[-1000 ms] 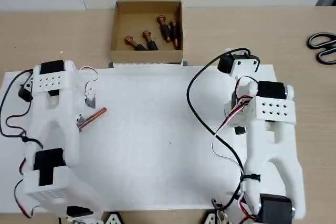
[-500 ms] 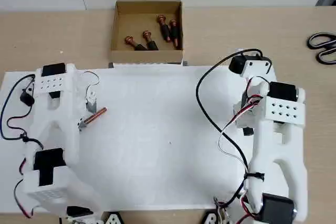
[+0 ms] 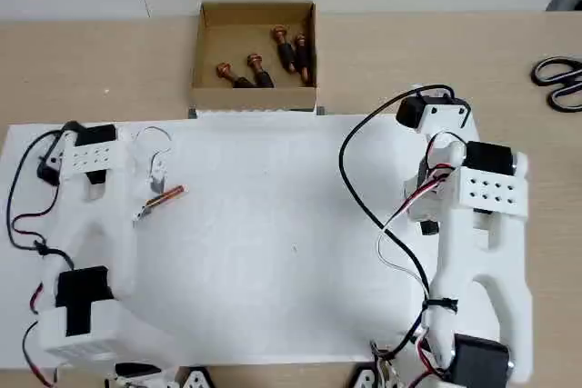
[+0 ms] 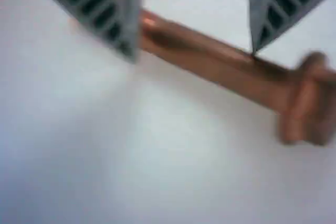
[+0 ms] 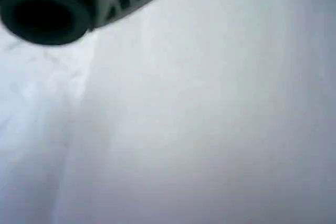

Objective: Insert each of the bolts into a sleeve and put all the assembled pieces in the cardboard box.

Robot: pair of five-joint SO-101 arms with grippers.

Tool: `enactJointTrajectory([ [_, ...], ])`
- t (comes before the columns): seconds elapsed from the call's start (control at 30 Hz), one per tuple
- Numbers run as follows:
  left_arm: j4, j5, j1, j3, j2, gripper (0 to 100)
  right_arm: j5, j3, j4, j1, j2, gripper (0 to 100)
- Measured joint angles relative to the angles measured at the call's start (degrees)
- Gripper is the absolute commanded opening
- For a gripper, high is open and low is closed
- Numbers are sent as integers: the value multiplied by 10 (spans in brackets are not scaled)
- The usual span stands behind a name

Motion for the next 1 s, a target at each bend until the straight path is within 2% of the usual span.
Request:
enactJointTrajectory([
  [0.23,6,-2,1,-4,34,18,0,0,0,0,0,13],
  [0.57,119,-19,1,-119,94,21,0,0,0,0,0,13],
  [0.63,137,-20,0,-141,104,56,0,0,0,0,0,13],
  [0.8,196,-23,-7,-183,121,221,0,0,0,0,0,13],
  [1.0,247,-40,-8,-212,135,243,0,0,0,0,0,13],
])
